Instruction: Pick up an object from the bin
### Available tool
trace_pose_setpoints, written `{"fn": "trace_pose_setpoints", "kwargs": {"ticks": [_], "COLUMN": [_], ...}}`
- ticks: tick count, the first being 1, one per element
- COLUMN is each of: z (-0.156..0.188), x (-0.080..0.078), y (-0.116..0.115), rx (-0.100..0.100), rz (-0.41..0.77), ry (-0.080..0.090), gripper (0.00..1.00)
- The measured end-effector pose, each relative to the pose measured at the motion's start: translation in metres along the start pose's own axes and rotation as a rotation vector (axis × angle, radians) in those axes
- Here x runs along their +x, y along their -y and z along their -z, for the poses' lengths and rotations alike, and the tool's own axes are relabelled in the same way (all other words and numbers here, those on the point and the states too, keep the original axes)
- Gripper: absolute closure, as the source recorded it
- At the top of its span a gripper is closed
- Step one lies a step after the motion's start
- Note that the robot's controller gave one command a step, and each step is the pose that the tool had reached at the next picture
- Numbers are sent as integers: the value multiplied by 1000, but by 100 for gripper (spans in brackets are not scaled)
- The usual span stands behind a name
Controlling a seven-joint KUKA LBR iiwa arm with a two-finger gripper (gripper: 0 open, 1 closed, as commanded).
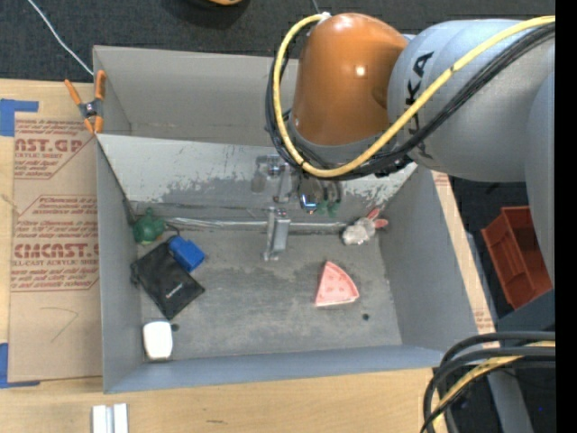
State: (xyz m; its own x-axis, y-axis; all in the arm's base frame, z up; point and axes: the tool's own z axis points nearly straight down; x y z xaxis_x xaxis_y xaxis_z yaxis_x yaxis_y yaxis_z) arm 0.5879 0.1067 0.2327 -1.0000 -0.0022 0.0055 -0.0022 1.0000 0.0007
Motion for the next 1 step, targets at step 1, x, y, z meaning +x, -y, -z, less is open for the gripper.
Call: {"fn": "trace_pose_setpoints", "kwargs": {"ticks": [1], "z": [5], "x": [-1], "y": [1], "rx": [-1], "rz": [-2], "ry": [8], "gripper": [0]}}
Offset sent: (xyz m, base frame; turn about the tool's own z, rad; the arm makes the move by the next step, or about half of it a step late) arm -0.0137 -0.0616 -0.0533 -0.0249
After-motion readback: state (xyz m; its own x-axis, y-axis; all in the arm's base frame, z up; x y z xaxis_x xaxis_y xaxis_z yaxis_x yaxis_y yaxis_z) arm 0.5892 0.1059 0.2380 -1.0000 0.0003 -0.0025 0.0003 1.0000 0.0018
